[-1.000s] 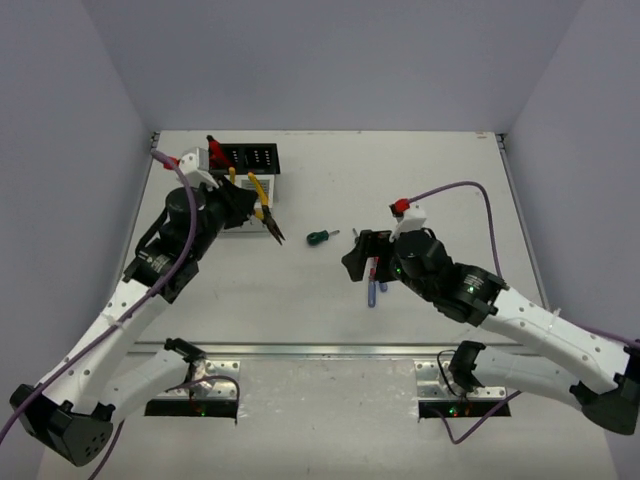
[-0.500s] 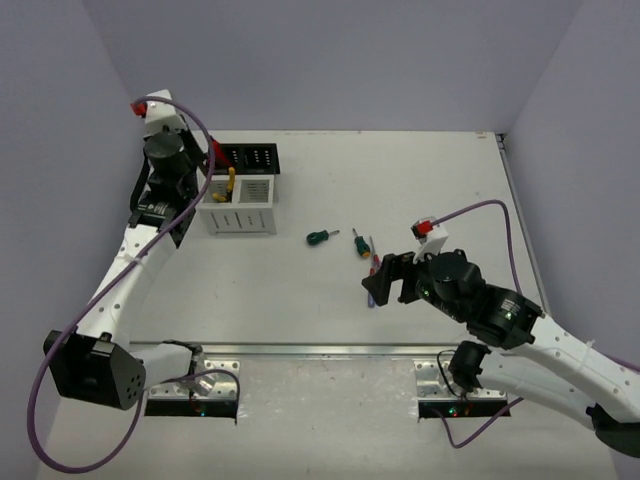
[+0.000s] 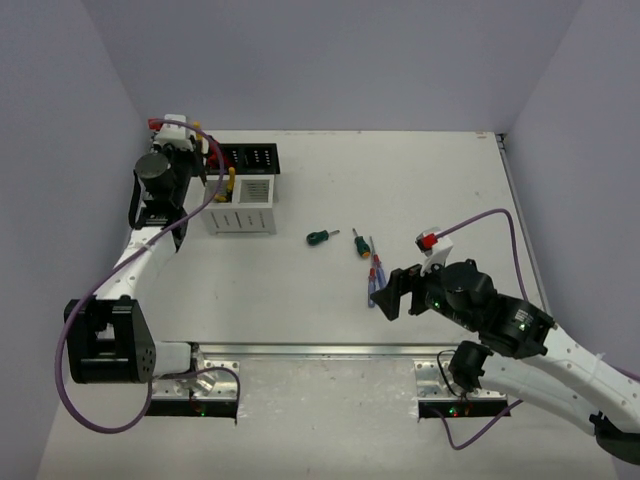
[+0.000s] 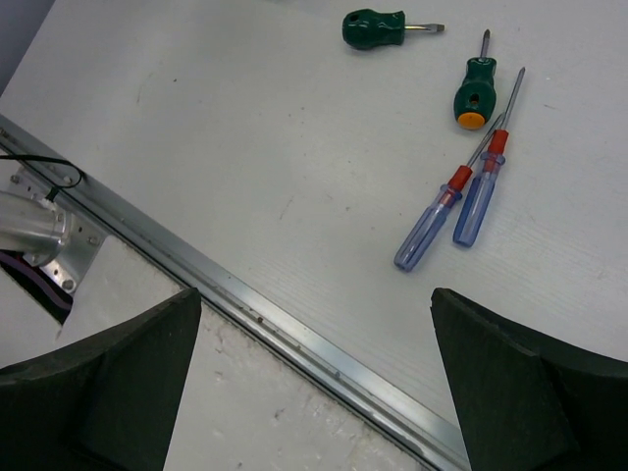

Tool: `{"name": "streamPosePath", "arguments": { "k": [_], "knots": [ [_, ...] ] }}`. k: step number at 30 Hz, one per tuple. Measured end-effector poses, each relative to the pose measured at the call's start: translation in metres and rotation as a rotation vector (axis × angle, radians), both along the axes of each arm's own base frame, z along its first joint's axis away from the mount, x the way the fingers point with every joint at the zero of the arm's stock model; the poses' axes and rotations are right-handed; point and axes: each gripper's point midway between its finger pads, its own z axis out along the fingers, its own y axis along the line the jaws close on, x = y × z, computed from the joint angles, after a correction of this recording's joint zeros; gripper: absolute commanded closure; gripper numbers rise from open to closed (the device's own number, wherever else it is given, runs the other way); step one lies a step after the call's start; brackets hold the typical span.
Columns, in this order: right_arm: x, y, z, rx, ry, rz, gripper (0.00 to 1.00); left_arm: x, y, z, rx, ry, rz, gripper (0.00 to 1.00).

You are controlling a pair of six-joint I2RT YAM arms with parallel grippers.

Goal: Sort the tools into containers

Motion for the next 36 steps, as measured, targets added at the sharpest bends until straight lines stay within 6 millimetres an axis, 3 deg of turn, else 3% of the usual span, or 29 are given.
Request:
{"name": "streamPosePath", "arguments": {
  "k": [9, 15, 19, 22, 24, 30, 34, 35, 36],
  "knots": [
    [0.001, 0.0, -0.006, -0.029, 0.0, 0.012, 0.01, 0.003, -0.013, -0.049, -0.059, 0.052, -0.081, 1.0],
    [-0.001, 0.001, -0.013, -0.039, 0.011, 0.02, 0.01, 0.0, -0.009, -0.067, -0.09, 0.068, -0.065, 0.98],
    [-0.001, 0.0, -0.012, -0.032, 0.005, 0.021, 0.01, -0.004, -0.004, -0.078, -0.103, 0.082, -0.033, 0.85],
    [-0.002, 0.0, -0.009, -0.021, -0.002, 0.02, 0.01, -0.004, -0.001, -0.082, -0.107, 0.089, -0.015, 0.54],
    [-0.002, -0.001, -0.008, -0.017, -0.006, 0.02, 0.01, -0.004, 0.001, -0.081, -0.108, 0.081, -0.005, 0.36],
    [-0.002, -0.001, -0.008, -0.016, -0.006, 0.02, 0.01, -0.008, 0.002, -0.061, -0.131, 0.016, 0.003, 0.31],
    [0.0, 0.0, -0.01, -0.023, -0.003, 0.017, 0.01, -0.02, -0.002, -0.024, -0.145, -0.074, -0.016, 0.26],
    [0.001, 0.001, -0.011, -0.028, -0.001, 0.015, 0.01, -0.025, -0.003, -0.011, -0.156, -0.106, -0.02, 0.2],
    [0.002, 0.001, -0.013, -0.035, 0.001, 0.012, 0.01, -0.03, -0.004, 0.001, -0.165, -0.136, -0.022, 0.08]
  ]
}}
